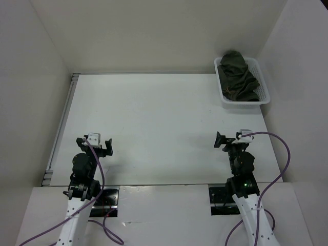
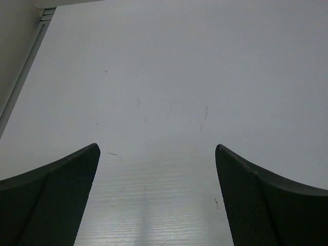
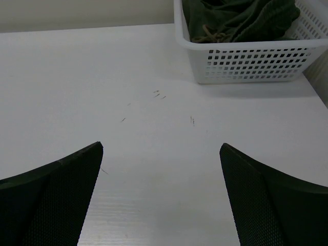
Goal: Fold and stack the shorts
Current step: Grab the shorts from the pile
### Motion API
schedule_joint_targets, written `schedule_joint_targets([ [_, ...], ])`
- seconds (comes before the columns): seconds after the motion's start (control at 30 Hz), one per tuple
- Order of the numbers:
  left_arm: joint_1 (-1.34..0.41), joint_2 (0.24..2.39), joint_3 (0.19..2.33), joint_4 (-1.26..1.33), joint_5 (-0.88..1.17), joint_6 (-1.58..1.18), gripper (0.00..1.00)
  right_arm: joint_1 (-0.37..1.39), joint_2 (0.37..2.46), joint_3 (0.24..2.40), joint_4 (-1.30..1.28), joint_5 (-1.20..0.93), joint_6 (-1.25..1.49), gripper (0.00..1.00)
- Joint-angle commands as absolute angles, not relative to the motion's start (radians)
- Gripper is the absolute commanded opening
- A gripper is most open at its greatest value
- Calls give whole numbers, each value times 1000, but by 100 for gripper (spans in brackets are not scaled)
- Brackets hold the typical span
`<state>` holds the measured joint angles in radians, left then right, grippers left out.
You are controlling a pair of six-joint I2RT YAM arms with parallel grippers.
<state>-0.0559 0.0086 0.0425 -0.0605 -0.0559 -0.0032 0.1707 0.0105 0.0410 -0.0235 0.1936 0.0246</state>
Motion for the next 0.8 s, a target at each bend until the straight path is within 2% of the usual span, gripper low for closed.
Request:
schedule_joint_targets([
  [0.0, -60, -15, 6, -28, -67, 0, 100, 181, -5, 3, -5, 190, 17, 100],
  [0.1, -60, -15, 6, -28, -67, 0, 100, 181, -5, 15, 6, 126, -71, 100],
  [0.13, -60, -15, 6, -28, -67, 0, 100, 181, -5, 24, 6, -9, -191, 100],
  [0.23, -60, -15, 6, -28, -67, 0, 100, 181, -5, 47, 18, -192, -395, 98],
  [0.27, -60, -15, 18, -28, -51, 0, 100, 181, -5, 48, 35, -328, -458, 100],
  [0.3, -60, -15, 29, -28, 53, 0, 100, 181, -5, 60, -27, -457, -645, 100],
  [0.33, -60, -15, 44, -61, 163, 0, 100, 181, -5, 60, -170, -582, -1396, 100],
  [0.37, -60, -15, 44, -52, 289, 0, 100, 181, -5, 60, -305, -589, -1624, 100],
  [0.4, -60, -15, 54, -63, 369, 0, 100, 198, -5, 28, -222, -533, -1626, 100],
  [0.47, -60, -15, 72, -72, 609, 0, 100, 198, -5, 6, -205, -420, -1883, 100],
  [0.5, -60, -15, 86, -385, 743, 0, 100, 198, -5, 6, -177, -401, -1923, 99],
  [0.57, -74, -15, 54, -226, 715, 0, 100, 198, -5, 6, -71, -423, -1895, 99],
  [0.6, -74, -15, 26, -20, 678, 0, 100, 198, -5, 6, 90, -451, -1867, 99],
  [0.67, -74, 21, 26, 139, 678, 0, 100, 198, -5, 40, 220, -546, -1753, 99],
  [0.7, -74, 44, 37, 264, 690, 0, 100, 198, 11, 69, 263, -631, -1715, 99],
  [0.77, -74, 199, 134, 349, 713, 0, 100, 198, 145, 204, 215, -650, -1665, 99],
])
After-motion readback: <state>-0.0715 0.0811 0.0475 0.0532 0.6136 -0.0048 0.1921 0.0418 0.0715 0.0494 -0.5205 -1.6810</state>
